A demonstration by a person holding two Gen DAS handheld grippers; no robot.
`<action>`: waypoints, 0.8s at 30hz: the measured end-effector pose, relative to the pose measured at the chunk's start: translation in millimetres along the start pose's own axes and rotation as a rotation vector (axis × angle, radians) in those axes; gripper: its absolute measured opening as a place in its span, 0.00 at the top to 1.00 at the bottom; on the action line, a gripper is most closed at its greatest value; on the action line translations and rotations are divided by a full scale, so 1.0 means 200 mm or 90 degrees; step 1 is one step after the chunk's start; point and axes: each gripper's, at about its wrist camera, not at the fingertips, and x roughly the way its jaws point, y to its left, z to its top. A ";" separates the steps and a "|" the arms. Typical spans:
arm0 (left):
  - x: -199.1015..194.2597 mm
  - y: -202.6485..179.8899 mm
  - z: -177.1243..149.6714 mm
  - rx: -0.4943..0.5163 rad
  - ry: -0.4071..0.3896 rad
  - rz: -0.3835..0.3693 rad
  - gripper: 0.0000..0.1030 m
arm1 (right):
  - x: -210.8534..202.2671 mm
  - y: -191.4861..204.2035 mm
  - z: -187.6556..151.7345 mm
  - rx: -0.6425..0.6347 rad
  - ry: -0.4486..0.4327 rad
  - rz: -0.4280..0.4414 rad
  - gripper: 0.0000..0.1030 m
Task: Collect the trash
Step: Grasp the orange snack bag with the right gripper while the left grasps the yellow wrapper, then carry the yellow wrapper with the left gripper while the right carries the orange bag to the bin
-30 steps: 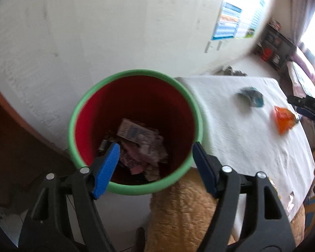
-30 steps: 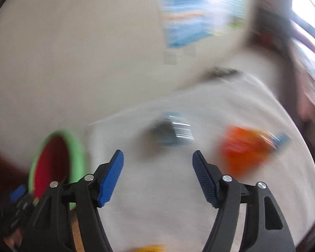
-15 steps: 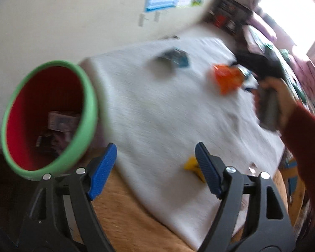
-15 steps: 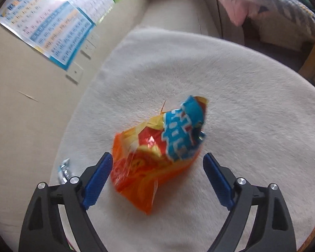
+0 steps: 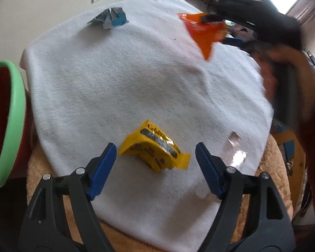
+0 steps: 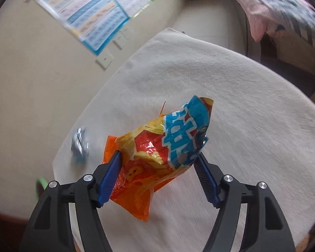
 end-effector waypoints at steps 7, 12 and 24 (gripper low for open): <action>0.12 -0.01 0.02 0.026 0.014 0.033 0.52 | -0.13 0.06 -0.14 -0.030 -0.020 -0.012 0.34; 0.02 0.05 0.04 0.012 -0.029 0.059 0.59 | -0.20 0.14 -0.20 -0.051 -0.037 0.001 0.34; -0.46 0.24 0.19 -0.052 -0.221 0.166 0.59 | -0.37 0.39 -0.24 -0.123 -0.076 0.039 0.34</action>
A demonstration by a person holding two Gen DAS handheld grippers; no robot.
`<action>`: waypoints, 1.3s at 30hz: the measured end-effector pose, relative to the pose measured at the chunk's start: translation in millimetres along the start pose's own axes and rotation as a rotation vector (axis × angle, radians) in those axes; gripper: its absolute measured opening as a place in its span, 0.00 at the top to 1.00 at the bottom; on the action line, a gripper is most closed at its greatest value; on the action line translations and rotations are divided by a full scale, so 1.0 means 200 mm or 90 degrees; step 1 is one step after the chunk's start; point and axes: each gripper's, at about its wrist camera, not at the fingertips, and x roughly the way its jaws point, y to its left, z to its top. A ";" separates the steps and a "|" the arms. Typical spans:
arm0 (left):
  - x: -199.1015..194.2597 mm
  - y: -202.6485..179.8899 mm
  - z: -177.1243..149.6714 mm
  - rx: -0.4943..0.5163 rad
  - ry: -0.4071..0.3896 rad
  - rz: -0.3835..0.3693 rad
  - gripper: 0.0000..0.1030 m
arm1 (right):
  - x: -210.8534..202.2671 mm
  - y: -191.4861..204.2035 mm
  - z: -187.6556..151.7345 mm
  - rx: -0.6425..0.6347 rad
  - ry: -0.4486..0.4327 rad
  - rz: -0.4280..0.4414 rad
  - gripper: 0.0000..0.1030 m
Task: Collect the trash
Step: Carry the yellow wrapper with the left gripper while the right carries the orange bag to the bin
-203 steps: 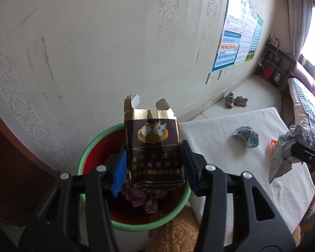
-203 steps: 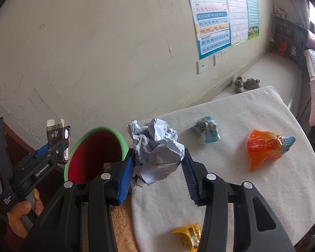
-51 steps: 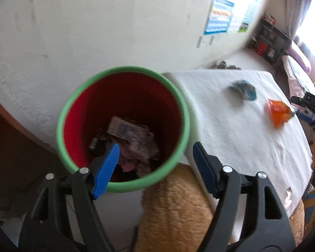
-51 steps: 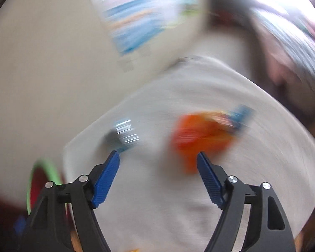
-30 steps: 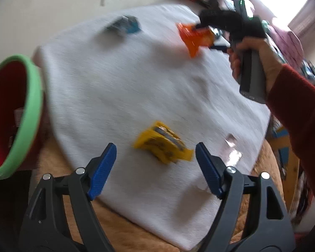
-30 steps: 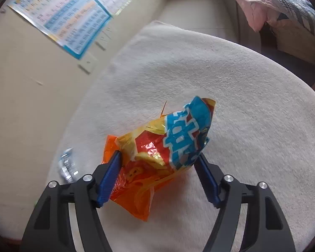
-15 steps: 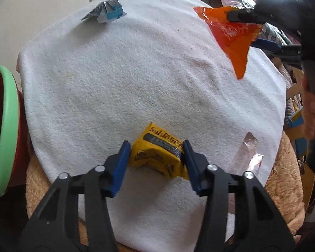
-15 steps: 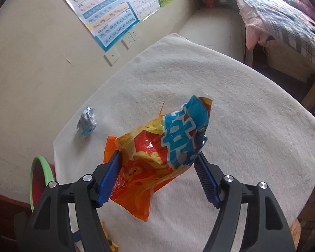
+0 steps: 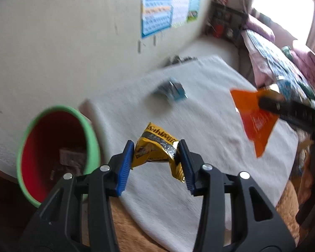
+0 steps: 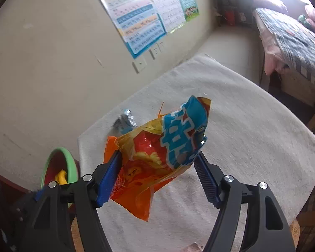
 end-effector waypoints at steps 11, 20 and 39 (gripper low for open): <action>-0.15 0.13 0.09 -0.039 -0.061 0.031 0.59 | -0.09 0.14 0.05 -0.042 -0.027 0.017 0.34; -0.19 0.21 0.08 -0.050 -0.080 0.050 0.59 | -0.10 0.29 0.06 -0.093 -0.037 0.028 0.34; -0.20 0.48 0.04 -0.118 -0.079 0.095 0.59 | 0.00 0.62 0.06 -0.174 -0.008 0.079 0.34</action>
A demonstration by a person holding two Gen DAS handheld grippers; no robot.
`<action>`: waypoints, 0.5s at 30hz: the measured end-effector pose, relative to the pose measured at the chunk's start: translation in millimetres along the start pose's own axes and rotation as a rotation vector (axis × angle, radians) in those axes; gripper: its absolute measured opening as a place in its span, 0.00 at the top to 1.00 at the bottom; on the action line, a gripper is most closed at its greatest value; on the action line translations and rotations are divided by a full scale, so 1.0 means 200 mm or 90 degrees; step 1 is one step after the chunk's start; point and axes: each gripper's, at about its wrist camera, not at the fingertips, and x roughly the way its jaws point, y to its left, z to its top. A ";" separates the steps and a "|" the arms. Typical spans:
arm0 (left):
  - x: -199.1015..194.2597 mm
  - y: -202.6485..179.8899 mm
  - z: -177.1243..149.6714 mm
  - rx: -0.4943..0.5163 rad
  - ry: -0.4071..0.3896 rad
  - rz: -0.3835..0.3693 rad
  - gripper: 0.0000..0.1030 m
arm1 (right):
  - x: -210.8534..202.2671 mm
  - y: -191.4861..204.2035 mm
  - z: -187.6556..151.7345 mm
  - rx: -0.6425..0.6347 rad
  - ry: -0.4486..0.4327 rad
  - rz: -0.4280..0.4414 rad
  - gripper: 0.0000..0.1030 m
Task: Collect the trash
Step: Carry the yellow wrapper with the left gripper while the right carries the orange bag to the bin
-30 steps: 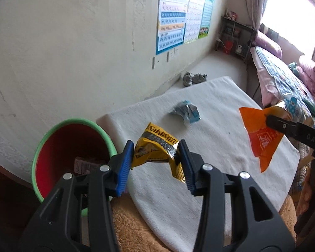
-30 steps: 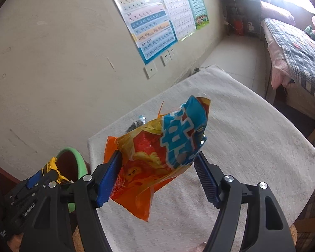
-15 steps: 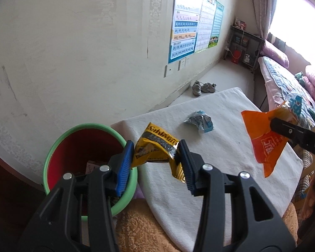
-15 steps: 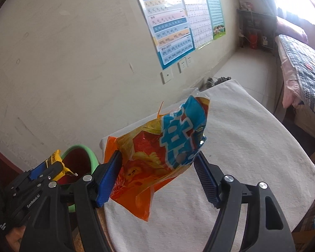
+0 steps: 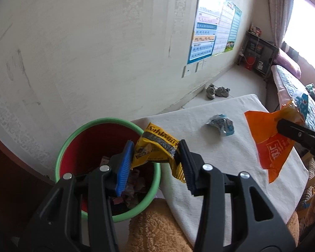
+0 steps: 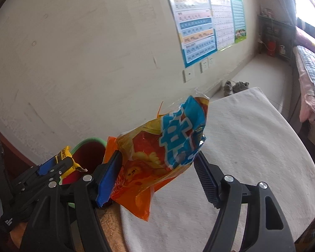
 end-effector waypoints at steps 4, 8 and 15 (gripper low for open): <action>0.01 0.06 -0.01 -0.014 0.002 0.014 0.59 | 0.02 0.06 0.00 -0.014 0.005 0.008 0.34; 0.01 0.11 -0.02 -0.025 0.004 0.027 0.59 | 0.04 0.11 0.01 -0.029 0.009 0.015 0.34; 0.03 0.19 -0.04 -0.039 0.011 0.041 0.59 | 0.09 0.17 0.03 -0.047 0.015 0.029 0.34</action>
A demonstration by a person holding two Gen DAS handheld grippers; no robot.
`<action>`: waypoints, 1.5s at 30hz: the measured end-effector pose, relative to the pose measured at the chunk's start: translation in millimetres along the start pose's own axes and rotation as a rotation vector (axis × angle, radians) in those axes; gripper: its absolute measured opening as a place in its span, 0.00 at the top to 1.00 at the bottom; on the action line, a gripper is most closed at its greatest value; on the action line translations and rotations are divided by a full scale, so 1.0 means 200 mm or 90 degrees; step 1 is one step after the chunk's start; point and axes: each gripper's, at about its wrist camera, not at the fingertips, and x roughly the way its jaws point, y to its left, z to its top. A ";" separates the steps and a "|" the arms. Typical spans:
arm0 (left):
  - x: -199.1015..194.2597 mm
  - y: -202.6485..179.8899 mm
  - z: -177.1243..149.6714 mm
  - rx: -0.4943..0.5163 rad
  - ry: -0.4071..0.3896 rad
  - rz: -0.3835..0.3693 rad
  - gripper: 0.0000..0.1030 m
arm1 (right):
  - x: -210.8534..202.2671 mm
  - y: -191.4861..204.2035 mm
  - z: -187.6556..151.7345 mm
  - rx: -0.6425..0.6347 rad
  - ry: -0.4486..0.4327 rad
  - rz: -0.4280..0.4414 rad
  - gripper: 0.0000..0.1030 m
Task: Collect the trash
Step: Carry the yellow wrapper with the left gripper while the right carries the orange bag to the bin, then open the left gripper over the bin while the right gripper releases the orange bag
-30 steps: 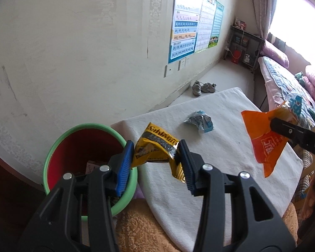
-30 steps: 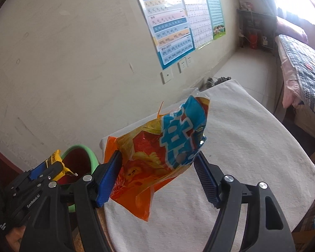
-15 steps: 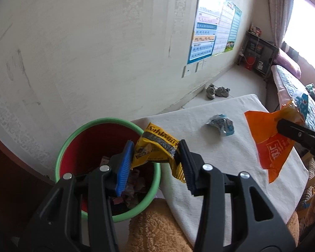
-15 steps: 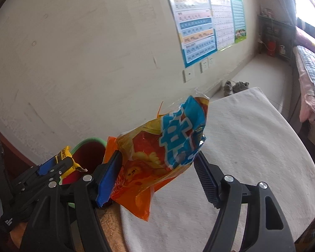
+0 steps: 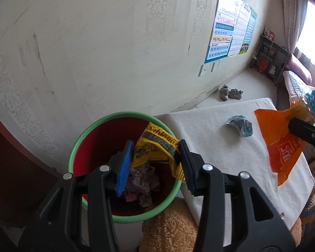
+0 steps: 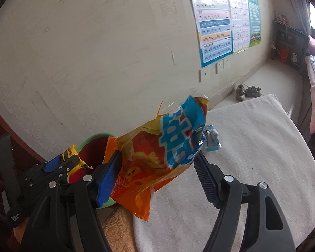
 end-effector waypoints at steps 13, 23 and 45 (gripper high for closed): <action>0.05 0.14 -0.02 -0.032 0.012 0.028 0.59 | 0.13 0.18 -0.01 -0.038 0.036 0.032 0.34; 0.14 0.29 -0.03 -0.046 0.030 0.060 0.59 | 0.26 0.39 -0.05 -0.127 0.058 0.042 0.34; 0.29 0.44 -0.15 -0.099 0.090 0.106 0.33 | 0.34 0.46 -0.09 -0.192 0.082 0.087 0.20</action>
